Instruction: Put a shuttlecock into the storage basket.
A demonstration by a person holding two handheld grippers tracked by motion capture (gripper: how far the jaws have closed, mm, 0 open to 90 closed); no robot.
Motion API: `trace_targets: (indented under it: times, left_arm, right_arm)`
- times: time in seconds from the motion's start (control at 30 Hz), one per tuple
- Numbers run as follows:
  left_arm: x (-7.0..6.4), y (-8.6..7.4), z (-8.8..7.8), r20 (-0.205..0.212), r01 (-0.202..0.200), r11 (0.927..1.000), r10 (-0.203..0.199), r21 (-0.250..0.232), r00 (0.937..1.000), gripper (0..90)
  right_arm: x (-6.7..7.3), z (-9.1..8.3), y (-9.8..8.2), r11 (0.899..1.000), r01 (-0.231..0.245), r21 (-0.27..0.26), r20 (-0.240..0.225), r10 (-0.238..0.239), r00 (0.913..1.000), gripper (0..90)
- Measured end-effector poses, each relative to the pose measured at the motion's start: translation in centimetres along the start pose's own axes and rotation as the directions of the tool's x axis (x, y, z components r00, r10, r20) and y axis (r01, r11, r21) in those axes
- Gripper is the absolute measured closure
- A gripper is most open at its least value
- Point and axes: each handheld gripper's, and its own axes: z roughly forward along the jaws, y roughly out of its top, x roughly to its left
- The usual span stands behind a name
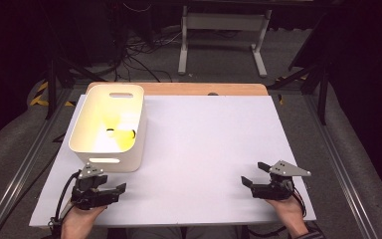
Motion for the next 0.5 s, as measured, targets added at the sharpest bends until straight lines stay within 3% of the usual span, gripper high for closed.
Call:
trace_targets:
  times: [0.27, 0.5]
  left_arm:
    - [0.14, -0.02, -0.13, 0.014, 0.009, 0.9999, -0.009, -0.011, 0.9999, 24.5]
    - [0.18, -0.01, -0.17, 0.002, 0.025, 0.9996, -0.025, -0.014, 0.9997, 21.0]
  right_arm:
    - [0.00, 0.00, 0.00, 1.000, 0.001, -0.001, 0.000, -0.001, 1.0000, 15.7]
    - [-0.01, -0.03, 0.01, 1.000, 0.002, -0.003, 0.000, -0.002, 1.0000, 15.7]
